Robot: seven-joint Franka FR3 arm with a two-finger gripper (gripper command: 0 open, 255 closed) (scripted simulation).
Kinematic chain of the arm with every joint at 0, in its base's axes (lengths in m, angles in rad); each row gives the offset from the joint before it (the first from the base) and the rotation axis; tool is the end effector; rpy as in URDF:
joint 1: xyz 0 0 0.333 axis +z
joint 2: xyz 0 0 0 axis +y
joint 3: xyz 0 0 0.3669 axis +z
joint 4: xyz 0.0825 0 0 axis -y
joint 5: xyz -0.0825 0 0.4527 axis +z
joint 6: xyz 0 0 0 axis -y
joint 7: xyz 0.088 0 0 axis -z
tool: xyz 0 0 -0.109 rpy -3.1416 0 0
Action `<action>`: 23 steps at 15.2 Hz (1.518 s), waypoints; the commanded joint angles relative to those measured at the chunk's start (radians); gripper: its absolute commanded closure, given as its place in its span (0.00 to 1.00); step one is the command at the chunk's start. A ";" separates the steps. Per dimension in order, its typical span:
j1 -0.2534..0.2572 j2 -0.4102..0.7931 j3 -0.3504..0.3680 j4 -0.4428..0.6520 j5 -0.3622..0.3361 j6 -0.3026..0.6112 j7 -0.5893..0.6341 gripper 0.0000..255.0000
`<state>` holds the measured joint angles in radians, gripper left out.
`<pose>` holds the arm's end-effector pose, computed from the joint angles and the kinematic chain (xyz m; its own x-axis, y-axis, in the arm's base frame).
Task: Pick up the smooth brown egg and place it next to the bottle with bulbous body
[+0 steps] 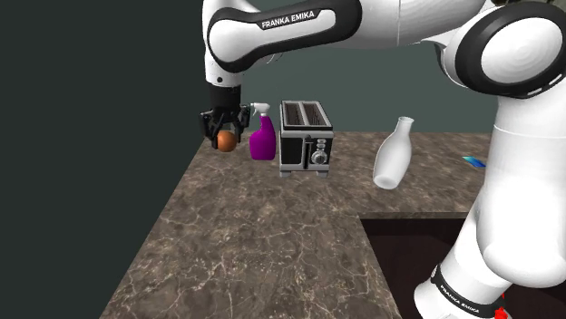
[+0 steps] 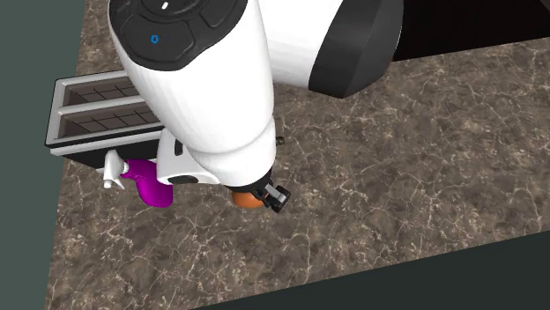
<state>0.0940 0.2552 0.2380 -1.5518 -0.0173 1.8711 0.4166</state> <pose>0.6918 0.2181 0.5429 0.9947 -0.0910 0.0477 -0.0877 -0.9938 -0.0678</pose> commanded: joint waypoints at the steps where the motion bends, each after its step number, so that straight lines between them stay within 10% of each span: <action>1: 0.002 0.001 0.001 0.031 0.000 -0.030 0.002 1.00; 23: 0.029 0.088 0.005 0.457 -0.023 -0.370 0.019 1.00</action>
<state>0.1201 0.3341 0.2431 -1.1223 -0.0377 1.5197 0.4334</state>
